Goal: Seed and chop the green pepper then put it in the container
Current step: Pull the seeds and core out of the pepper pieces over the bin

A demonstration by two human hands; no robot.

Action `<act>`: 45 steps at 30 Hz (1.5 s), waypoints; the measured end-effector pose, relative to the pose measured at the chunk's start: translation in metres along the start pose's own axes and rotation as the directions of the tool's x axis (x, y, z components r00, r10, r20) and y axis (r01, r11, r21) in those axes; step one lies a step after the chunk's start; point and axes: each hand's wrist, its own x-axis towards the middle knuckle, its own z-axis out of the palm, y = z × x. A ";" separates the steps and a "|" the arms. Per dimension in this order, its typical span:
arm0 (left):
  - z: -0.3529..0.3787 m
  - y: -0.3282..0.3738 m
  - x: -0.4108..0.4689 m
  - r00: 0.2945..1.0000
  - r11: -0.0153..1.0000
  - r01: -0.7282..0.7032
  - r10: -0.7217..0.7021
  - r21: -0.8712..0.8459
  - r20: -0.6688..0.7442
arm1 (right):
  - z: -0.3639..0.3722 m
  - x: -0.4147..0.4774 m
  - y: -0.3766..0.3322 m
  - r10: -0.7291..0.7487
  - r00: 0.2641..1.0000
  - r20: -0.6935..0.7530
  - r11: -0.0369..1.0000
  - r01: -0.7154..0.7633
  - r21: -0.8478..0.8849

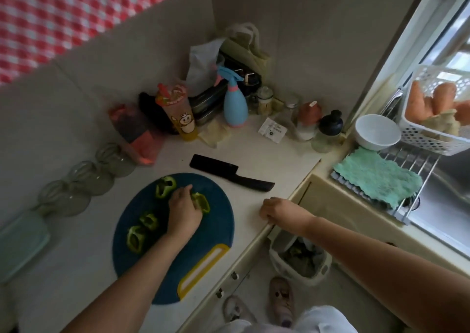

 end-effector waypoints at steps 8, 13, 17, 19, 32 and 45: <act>0.029 0.034 -0.035 0.851 0.866 -0.499 0.498 -0.038 0.165 | 0.025 -0.063 0.030 0.381 0.925 0.013 0.913 -0.378 0.152; 0.046 0.039 -0.041 0.806 0.869 -0.494 0.468 -0.026 0.363 | 0.035 -0.093 0.036 0.571 0.808 0.147 0.801 -0.587 0.118; 0.044 0.037 -0.039 0.827 0.885 -0.463 0.453 -0.054 0.333 | 0.042 -0.090 0.032 0.612 0.791 0.018 0.785 -0.610 0.108; 0.037 0.037 -0.039 0.837 0.886 -0.455 0.461 -0.092 0.294 | 0.036 -0.082 0.027 0.547 0.837 -0.014 0.836 -0.545 0.067; -0.067 -0.072 -0.003 0.992 0.997 0.066 -0.069 -0.035 -0.103 | -0.038 0.046 -0.089 0.175 0.970 -0.169 0.945 -0.117 0.307; -0.063 -0.115 0.015 0.993 0.957 -0.017 -0.017 0.289 0.114 | -0.014 0.078 -0.111 0.276 0.960 0.046 0.884 -0.272 0.380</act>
